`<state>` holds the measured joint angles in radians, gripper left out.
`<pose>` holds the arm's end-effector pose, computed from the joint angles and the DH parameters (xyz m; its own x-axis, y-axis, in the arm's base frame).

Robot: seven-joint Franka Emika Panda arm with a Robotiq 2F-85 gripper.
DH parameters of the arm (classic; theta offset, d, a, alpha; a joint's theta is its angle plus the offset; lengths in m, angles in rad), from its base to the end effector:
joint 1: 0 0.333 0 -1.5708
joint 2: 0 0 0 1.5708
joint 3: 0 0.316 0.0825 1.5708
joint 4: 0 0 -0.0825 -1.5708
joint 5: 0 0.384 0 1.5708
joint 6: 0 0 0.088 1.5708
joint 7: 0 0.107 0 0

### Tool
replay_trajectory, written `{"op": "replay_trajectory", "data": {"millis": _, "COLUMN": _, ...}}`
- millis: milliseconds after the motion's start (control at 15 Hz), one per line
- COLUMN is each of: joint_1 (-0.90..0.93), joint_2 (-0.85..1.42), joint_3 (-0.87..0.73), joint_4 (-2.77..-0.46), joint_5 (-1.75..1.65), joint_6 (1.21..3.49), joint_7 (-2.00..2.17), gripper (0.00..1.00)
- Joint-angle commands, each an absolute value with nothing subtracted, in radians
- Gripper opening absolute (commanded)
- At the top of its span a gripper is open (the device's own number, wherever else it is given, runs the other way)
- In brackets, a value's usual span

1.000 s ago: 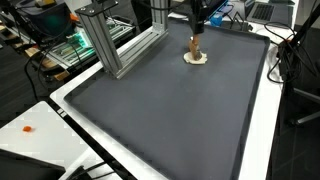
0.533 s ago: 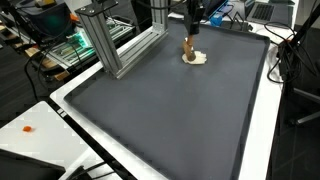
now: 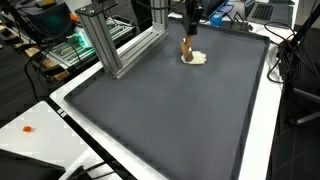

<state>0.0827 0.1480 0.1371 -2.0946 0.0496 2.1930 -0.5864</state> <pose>0.5490 0.1233 0.3486 0.7139 0.7001 -0.0085 0.6977 -0.7123 -0.0764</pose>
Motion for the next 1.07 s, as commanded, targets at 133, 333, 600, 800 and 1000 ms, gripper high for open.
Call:
{"op": "replay_trajectory", "data": {"millis": 133, "joint_1": 0.089, "joint_2": 0.194, "joint_3": 0.155, "joint_4": -2.125, "joint_5": 0.103, "joint_6": 2.275, "joint_7": -0.548, "gripper": 0.23}}
{"op": "replay_trajectory", "data": {"millis": 333, "joint_1": 0.092, "joint_2": 0.204, "joint_3": 0.162, "joint_4": -2.126, "joint_5": 0.117, "joint_6": 2.311, "joint_7": -0.533, "gripper": 0.23}}
{"op": "replay_trajectory", "data": {"millis": 600, "joint_1": 0.097, "joint_2": 0.211, "joint_3": 0.173, "joint_4": -2.145, "joint_5": 0.118, "joint_6": 2.375, "joint_7": -0.507, "gripper": 0.23}}
{"op": "replay_trajectory", "data": {"millis": 800, "joint_1": 0.1, "joint_2": 0.216, "joint_3": 0.181, "joint_4": -2.151, "joint_5": 0.123, "joint_6": 2.425, "joint_7": -0.495, "gripper": 0.23}}
{"op": "replay_trajectory", "data": {"millis": 1000, "joint_1": 0.1, "joint_2": 0.224, "joint_3": 0.192, "joint_4": -2.154, "joint_5": 0.133, "joint_6": 2.473, "joint_7": -0.499, "gripper": 0.23}}
